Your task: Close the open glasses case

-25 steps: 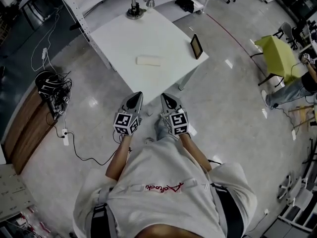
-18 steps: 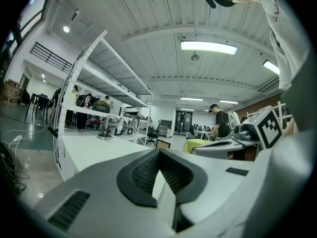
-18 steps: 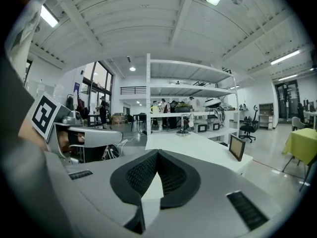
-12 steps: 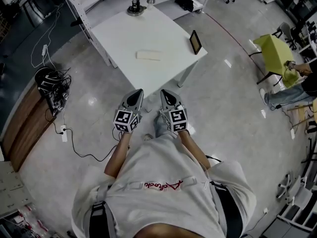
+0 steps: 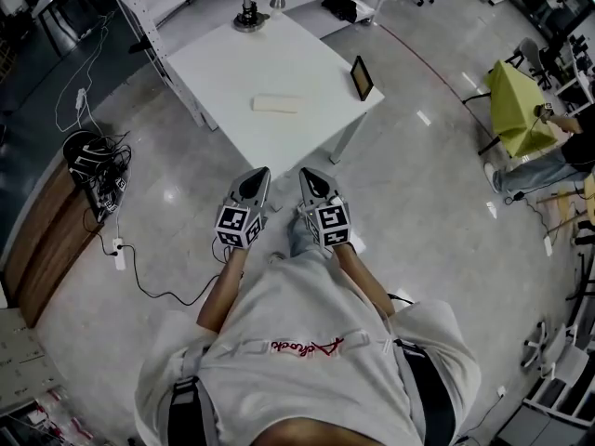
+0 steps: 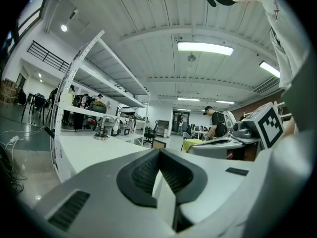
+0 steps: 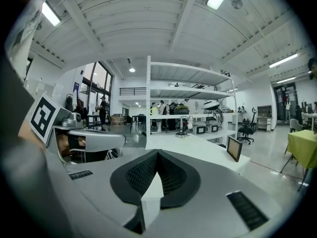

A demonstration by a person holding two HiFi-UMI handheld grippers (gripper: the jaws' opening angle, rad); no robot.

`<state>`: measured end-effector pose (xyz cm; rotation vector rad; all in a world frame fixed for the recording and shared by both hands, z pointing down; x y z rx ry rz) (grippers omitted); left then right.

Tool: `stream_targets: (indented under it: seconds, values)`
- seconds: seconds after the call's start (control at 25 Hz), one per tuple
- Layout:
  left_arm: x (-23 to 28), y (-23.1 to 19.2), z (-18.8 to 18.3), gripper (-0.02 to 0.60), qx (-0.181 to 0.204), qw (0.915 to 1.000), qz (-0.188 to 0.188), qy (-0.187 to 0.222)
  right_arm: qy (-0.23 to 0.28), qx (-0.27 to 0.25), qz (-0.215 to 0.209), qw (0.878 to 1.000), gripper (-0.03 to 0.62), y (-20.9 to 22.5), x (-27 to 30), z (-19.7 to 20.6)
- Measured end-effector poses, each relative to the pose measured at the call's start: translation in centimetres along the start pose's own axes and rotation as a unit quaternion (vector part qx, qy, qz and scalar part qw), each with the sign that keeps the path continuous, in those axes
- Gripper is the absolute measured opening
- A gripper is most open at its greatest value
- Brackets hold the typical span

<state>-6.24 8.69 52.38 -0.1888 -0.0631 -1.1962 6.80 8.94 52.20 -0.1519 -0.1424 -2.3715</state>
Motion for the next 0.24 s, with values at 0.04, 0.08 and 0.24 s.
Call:
stream_targets:
  seconds: [0.04,0.08,0.24]
  values:
    - [-0.04,0.11,0.01,0.025,0.000,1.0000,0.001,0.000,0.000,0.001,0.000,1.000,0.008,-0.01,-0.07,0.00]
    - [-0.11,0.17,0.03,0.026,0.000,1.0000,0.001,0.000,0.001,0.002,-0.001,1.000,0.008,-0.10,-0.11,-0.02]
    - [-0.39,0.03,0.21,0.025,0.001,1.0000,0.002,-0.003,0.005,-0.005,-0.008,1.000,0.008,-0.74,0.09,-0.42]
Point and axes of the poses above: the fingertips, and each gripper's own axes: x forward along the fingers, y to its right, z out of its underside, the point moved 4 cm from there along -x, backward along the fingers, and after that the axes turned 15 degrees about -z, right-handed, at the moved point
